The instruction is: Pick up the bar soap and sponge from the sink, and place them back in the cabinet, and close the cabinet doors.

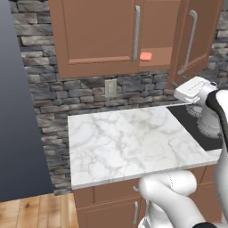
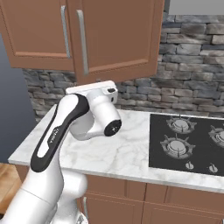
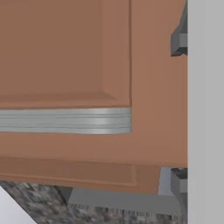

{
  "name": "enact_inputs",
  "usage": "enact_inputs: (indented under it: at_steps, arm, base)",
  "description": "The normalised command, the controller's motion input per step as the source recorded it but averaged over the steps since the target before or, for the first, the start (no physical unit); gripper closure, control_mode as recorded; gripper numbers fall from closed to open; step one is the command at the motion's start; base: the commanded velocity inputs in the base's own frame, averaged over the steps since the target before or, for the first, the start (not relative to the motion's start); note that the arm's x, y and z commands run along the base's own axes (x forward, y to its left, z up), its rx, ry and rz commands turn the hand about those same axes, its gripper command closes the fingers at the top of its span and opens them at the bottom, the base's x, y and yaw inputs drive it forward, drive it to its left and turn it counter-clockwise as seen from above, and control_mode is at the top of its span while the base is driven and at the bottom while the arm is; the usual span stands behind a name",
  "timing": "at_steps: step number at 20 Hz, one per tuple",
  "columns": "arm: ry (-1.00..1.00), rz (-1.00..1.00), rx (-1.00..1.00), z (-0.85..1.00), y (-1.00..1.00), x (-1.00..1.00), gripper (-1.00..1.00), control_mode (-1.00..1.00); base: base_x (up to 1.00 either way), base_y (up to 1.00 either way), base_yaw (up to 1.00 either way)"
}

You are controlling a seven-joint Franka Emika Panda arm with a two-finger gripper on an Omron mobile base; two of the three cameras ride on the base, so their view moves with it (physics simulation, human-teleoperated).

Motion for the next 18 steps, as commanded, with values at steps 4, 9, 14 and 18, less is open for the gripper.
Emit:
enact_inputs:
  at_steps: [4,9,14,18]
  arm:
    - [0.0,0.0,0.0,0.0,0.15,0.45,-1.0,-1.0]
    - [0.0,0.0,0.0,0.0,0.11,0.49,-1.0,-1.0]
    - [0.0,0.0,0.0,0.0,0.1,0.55,-1.0,-1.0]
    - [0.0,0.0,0.0,0.0,0.08,0.5,-1.0,-1.0]
  base:
    - [0.0,0.0,0.0]
    - [0.0,0.0,0.0]
    - [0.0,0.0,0.0]
    - [0.0,0.0,0.0]
